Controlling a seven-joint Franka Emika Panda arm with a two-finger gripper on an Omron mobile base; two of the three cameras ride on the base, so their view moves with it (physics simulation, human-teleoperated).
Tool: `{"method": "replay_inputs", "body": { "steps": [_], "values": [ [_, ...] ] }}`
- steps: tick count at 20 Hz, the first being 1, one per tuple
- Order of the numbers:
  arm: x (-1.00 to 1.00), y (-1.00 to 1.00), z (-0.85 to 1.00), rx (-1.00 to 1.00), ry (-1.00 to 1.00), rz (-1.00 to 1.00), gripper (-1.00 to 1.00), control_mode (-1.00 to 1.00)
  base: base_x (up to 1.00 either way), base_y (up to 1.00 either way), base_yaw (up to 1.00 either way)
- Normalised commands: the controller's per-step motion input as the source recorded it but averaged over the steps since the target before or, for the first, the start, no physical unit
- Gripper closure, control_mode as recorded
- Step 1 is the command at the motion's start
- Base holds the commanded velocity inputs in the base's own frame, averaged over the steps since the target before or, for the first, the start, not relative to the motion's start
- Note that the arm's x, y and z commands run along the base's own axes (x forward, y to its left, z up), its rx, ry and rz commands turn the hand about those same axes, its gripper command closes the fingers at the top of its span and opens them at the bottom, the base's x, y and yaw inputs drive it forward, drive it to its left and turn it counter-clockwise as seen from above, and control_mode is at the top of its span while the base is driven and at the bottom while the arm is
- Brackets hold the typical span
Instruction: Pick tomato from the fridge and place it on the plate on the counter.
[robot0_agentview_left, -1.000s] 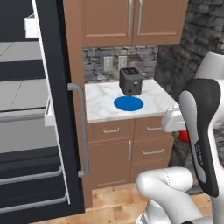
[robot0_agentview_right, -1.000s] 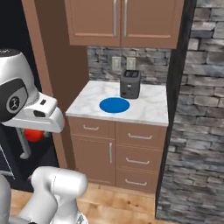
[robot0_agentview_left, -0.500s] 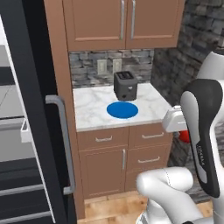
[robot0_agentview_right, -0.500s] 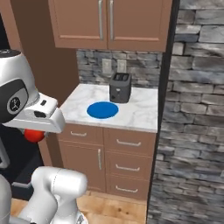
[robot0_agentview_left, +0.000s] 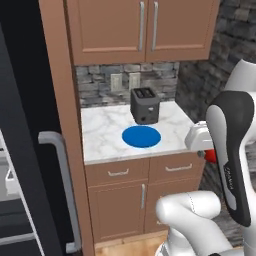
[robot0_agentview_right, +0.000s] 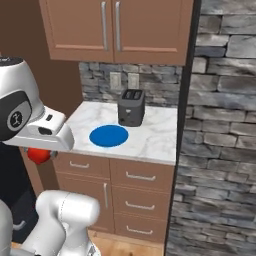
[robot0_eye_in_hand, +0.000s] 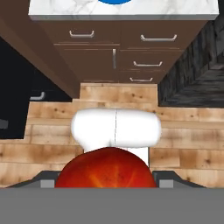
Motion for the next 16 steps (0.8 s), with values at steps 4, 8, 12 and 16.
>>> {"method": "replay_inputs", "body": {
  "steps": [4, 8, 12, 16],
  "values": [
    [0.00, 0.00, 0.00, 0.00, 0.00, 0.00, 1.00, 1.00, 0.49, -0.35, 0.00],
    [0.00, 0.00, 0.00, 0.00, 0.00, 0.00, 1.00, 1.00, 0.40, -0.36, 0.00],
    [0.00, 0.00, 0.00, 0.00, 0.00, 0.00, 1.00, 1.00, 0.36, -0.31, -0.01],
    [0.00, 0.00, 0.00, 0.00, 0.00, 0.00, 1.00, 1.00, 0.34, -0.02, -0.07]
  ]
}}
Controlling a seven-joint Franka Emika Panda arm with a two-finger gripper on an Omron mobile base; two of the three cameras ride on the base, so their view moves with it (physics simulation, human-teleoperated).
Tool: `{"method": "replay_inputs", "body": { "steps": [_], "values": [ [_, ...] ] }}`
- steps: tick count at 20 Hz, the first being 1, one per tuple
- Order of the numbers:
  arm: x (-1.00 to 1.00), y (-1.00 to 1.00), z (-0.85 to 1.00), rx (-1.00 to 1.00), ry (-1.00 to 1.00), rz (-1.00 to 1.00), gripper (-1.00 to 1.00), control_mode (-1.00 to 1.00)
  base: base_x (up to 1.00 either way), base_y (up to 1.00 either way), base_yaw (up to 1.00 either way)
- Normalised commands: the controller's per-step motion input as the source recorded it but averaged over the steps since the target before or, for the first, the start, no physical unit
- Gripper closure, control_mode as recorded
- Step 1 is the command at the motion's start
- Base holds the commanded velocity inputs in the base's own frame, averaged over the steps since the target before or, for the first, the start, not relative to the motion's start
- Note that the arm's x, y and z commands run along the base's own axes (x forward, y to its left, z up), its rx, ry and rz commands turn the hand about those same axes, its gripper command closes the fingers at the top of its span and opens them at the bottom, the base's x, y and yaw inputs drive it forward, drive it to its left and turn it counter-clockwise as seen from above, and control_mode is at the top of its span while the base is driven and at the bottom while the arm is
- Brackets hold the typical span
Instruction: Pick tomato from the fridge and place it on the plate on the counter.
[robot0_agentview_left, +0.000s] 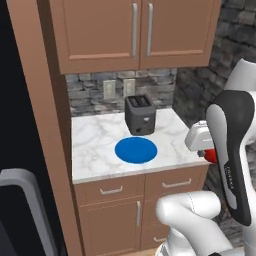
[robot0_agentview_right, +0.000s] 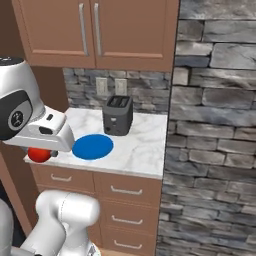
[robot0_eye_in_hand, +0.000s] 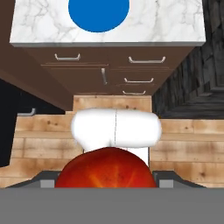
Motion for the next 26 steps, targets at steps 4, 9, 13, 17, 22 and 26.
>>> {"method": "replay_inputs", "body": {
  "steps": [4, 9, 13, 17, 22, 26],
  "values": [
    [0.00, 0.00, 0.00, 0.00, 0.00, 0.00, 1.00, 1.00, 0.47, 0.00, -0.09],
    [0.00, 0.00, 0.00, 0.00, 0.00, 0.00, 1.00, 1.00, 0.66, 0.01, -0.02],
    [0.00, 0.00, 0.00, 0.00, 0.00, 0.00, 1.00, 1.00, 0.47, 0.05, 0.00],
    [0.00, 0.00, 0.00, 0.00, 0.00, 0.00, 1.00, 1.00, 0.21, 0.06, 0.00],
    [0.34, 0.12, -0.20, 0.00, 0.00, 0.00, 1.00, -1.00, 0.13, 0.05, 0.00],
    [0.57, 0.31, -0.51, 0.00, 0.01, 0.00, 1.00, -1.00, 0.00, 0.00, 0.00]
  ]
}}
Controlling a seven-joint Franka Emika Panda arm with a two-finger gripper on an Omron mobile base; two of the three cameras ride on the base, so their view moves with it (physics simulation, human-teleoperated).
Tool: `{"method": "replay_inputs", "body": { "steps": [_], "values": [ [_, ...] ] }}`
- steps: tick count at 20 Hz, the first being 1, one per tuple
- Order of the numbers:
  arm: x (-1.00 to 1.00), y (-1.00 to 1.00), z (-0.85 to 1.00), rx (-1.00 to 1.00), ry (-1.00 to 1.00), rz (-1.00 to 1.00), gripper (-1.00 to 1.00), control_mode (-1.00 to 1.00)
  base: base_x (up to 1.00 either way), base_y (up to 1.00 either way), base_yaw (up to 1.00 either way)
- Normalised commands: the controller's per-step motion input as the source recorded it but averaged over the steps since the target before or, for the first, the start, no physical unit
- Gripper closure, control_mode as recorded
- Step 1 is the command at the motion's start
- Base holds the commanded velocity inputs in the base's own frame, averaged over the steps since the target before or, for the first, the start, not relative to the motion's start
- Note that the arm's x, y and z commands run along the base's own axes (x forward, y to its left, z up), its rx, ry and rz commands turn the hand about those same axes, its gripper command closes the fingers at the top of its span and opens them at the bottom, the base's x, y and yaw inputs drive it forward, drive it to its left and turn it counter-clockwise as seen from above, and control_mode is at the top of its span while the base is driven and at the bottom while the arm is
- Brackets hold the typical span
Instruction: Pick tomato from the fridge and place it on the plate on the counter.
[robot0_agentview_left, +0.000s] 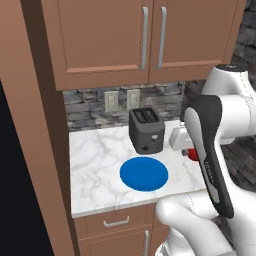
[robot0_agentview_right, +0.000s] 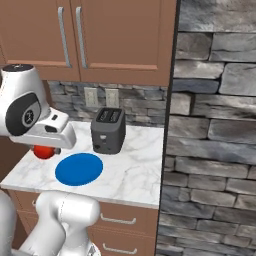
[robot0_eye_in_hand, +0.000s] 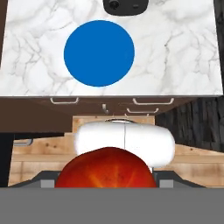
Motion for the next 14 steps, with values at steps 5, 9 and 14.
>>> {"method": "replay_inputs", "body": {
  "steps": [5, 9, 14],
  "values": [
    [0.46, 0.20, -0.57, 0.00, 0.01, 0.00, 1.00, -1.00, 0.00, 0.00, 0.00],
    [0.46, 0.13, -0.57, 0.00, 0.00, 0.00, 1.00, -1.00, 0.00, 0.00, 0.00],
    [0.45, 0.00, -0.51, 0.00, 0.01, 0.00, 1.00, -1.00, 0.00, 0.00, 0.00]
  ]
}}
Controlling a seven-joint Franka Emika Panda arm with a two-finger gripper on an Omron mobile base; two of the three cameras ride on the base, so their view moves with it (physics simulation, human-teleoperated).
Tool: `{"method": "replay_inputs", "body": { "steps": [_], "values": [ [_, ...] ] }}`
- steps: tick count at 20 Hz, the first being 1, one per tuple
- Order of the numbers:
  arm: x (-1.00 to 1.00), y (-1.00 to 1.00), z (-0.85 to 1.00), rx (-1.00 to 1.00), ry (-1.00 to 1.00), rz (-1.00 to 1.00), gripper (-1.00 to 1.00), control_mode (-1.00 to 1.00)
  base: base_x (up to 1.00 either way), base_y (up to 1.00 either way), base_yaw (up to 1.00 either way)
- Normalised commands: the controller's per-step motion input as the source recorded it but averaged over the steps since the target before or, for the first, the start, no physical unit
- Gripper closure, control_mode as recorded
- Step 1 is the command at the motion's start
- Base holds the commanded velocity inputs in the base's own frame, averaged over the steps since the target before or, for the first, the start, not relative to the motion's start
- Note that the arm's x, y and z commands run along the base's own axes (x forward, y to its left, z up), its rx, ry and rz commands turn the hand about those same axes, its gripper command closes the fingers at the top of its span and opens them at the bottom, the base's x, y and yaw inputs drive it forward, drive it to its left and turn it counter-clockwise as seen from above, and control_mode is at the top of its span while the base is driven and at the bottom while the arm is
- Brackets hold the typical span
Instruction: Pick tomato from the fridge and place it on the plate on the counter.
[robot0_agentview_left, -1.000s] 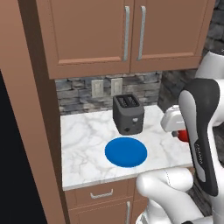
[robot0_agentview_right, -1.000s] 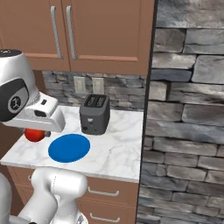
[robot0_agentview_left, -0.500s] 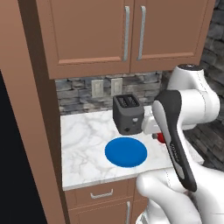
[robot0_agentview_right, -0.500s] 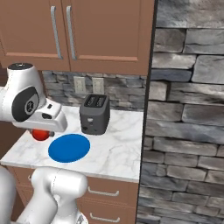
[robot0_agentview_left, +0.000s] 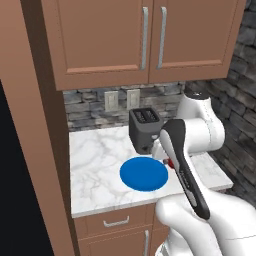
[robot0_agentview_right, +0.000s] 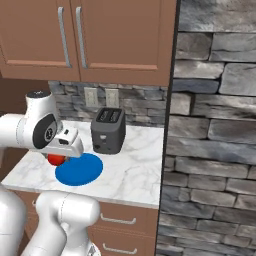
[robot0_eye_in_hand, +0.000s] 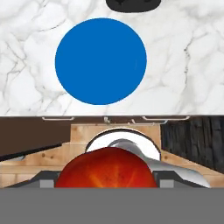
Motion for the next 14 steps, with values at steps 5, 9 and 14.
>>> {"method": "replay_inputs", "body": {
  "steps": [5, 9, 14],
  "values": [
    [0.49, 0.00, -0.49, 0.00, 0.01, 0.00, 1.00, -1.00, 0.00, 0.00, 0.00],
    [0.56, 0.00, -0.51, 0.00, 0.00, 0.00, 1.00, -1.00, 0.00, 0.00, 0.00],
    [0.51, 0.00, -0.56, 0.00, 0.00, 0.00, 1.00, -1.00, 0.00, 0.00, 0.00]
  ]
}}
